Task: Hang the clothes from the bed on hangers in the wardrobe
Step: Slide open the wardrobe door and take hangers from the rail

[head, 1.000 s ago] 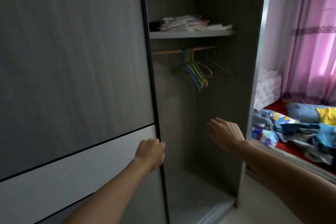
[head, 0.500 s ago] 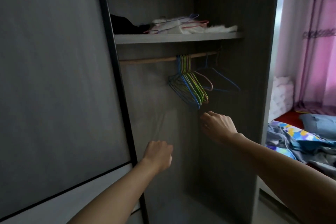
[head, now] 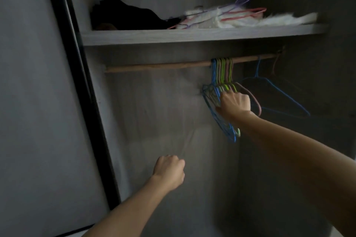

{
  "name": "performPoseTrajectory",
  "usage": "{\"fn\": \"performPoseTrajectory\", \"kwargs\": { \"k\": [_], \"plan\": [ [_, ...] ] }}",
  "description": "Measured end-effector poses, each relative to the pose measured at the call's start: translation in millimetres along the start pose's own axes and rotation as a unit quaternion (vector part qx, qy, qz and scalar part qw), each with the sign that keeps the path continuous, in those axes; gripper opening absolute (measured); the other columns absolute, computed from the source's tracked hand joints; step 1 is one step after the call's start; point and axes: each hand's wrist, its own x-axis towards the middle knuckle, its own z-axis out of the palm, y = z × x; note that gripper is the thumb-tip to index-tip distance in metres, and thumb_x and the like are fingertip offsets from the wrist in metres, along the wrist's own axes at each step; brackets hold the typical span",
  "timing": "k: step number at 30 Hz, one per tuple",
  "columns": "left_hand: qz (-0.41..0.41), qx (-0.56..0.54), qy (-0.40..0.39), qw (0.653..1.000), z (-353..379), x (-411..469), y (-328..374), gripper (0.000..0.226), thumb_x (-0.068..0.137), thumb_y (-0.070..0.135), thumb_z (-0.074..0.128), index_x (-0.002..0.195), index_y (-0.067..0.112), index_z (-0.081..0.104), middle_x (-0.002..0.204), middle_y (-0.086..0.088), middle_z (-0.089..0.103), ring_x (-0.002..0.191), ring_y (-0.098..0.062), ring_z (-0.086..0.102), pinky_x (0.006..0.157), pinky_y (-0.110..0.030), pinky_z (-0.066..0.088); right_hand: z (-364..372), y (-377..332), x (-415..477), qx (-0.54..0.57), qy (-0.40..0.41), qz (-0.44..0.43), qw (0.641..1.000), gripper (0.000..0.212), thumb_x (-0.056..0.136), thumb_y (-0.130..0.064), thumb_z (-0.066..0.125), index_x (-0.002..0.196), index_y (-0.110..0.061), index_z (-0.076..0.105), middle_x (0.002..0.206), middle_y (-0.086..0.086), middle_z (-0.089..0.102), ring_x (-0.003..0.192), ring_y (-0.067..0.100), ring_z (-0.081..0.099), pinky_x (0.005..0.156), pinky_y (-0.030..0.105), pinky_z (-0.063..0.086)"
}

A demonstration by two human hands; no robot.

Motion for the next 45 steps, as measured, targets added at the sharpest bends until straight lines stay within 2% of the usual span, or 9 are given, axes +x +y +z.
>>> {"fn": "performPoseTrajectory", "kwargs": {
  "k": [5, 12, 19, 25, 30, 33, 39, 43, 45],
  "plan": [
    [-0.069, -0.002, -0.023, 0.997, 7, 32, 2, 0.027, 0.091, 0.028, 0.046, 0.102, 0.011, 0.063, 0.108, -0.013, 0.066, 0.103, -0.034, 0.061, 0.081, -0.036, 0.048, 21, 12, 25, -0.064, -0.027, -0.050, 0.996, 0.024, 0.087, -0.022, 0.055, 0.107, -0.015, 0.066, 0.111, 0.006, 0.068, 0.105, 0.028, 0.064, 0.076, 0.030, 0.044],
    [-0.109, -0.007, -0.041, 0.993, 9, 59, 9, 0.030, 0.093, 0.031, 0.046, 0.108, 0.011, 0.062, 0.114, -0.013, 0.064, 0.108, -0.033, 0.060, 0.085, -0.037, 0.047, 12, 21, 44, 0.047, 0.048, -0.050, 0.996, 0.019, 0.089, -0.021, 0.052, 0.100, -0.011, 0.063, 0.105, 0.014, 0.069, 0.099, 0.035, 0.065, 0.068, 0.033, 0.036],
    [-0.073, -0.014, -0.012, 0.997, -12, 79, 11, 0.033, 0.093, 0.032, 0.047, 0.114, 0.010, 0.059, 0.120, -0.013, 0.061, 0.112, -0.033, 0.058, 0.088, -0.036, 0.046, -17, 30, 26, 0.087, 0.083, -0.028, 0.992, 0.024, 0.094, -0.026, 0.047, 0.111, -0.012, 0.055, 0.106, 0.019, 0.067, 0.097, 0.041, 0.062, 0.067, 0.036, 0.032],
    [0.033, -0.042, -0.014, 0.998, -5, 69, 41, 0.035, 0.091, 0.037, 0.050, 0.114, 0.013, 0.058, 0.120, -0.012, 0.061, 0.111, -0.033, 0.059, 0.087, -0.035, 0.046, -14, 45, -55, 0.114, 0.057, 0.040, 0.991, 0.030, 0.092, -0.022, 0.045, 0.120, -0.019, 0.054, 0.124, 0.007, 0.059, 0.100, 0.040, 0.060, 0.072, 0.039, 0.041],
    [0.167, -0.045, -0.044, 0.984, 17, 32, 87, 0.029, 0.091, 0.031, 0.048, 0.109, 0.013, 0.061, 0.116, -0.011, 0.063, 0.107, -0.032, 0.061, 0.082, -0.035, 0.047, -25, 74, -173, 0.074, 0.055, 0.137, 0.986, 0.019, 0.093, -0.035, 0.045, 0.096, -0.020, 0.056, 0.101, 0.003, 0.064, 0.090, 0.037, 0.061, 0.062, 0.034, 0.033],
    [0.232, -0.051, -0.063, 0.969, 25, 5, 127, 0.028, 0.089, 0.030, 0.050, 0.109, 0.016, 0.063, 0.116, -0.008, 0.064, 0.107, -0.029, 0.061, 0.084, -0.034, 0.047, -35, 97, -257, 0.004, 0.006, 0.209, 0.978, 0.027, 0.093, -0.042, 0.046, 0.103, -0.024, 0.063, 0.101, 0.003, 0.063, 0.093, 0.035, 0.063, 0.064, 0.035, 0.038],
    [0.388, -0.070, -0.060, 0.917, 8, -69, 234, 0.026, 0.089, 0.033, 0.048, 0.108, 0.021, 0.061, 0.114, -0.004, 0.064, 0.106, -0.025, 0.061, 0.081, -0.031, 0.046, -91, 143, -446, -0.050, -0.083, 0.406, 0.909, 0.026, 0.095, -0.039, 0.049, 0.105, -0.027, 0.069, 0.112, 0.004, 0.068, 0.103, 0.033, 0.061, 0.075, 0.034, 0.044],
    [0.477, -0.113, -0.059, 0.870, -19, -142, 315, 0.027, 0.088, 0.038, 0.051, 0.105, 0.022, 0.064, 0.110, -0.002, 0.067, 0.101, -0.023, 0.063, 0.079, -0.030, 0.046, -153, 155, -572, -0.077, -0.083, 0.508, 0.854, 0.020, 0.091, -0.029, 0.052, 0.099, -0.024, 0.070, 0.107, 0.003, 0.069, 0.097, 0.030, 0.063, 0.072, 0.034, 0.045],
    [0.519, -0.121, -0.038, 0.845, -36, -183, 354, 0.027, 0.087, 0.038, 0.051, 0.102, 0.020, 0.064, 0.110, -0.003, 0.066, 0.101, -0.024, 0.063, 0.078, -0.031, 0.046, -188, 151, -633, -0.097, -0.075, 0.548, 0.827, 0.023, 0.089, -0.031, 0.053, 0.106, -0.029, 0.070, 0.109, 0.000, 0.071, 0.101, 0.028, 0.064, 0.077, 0.034, 0.048]
  ]
}}
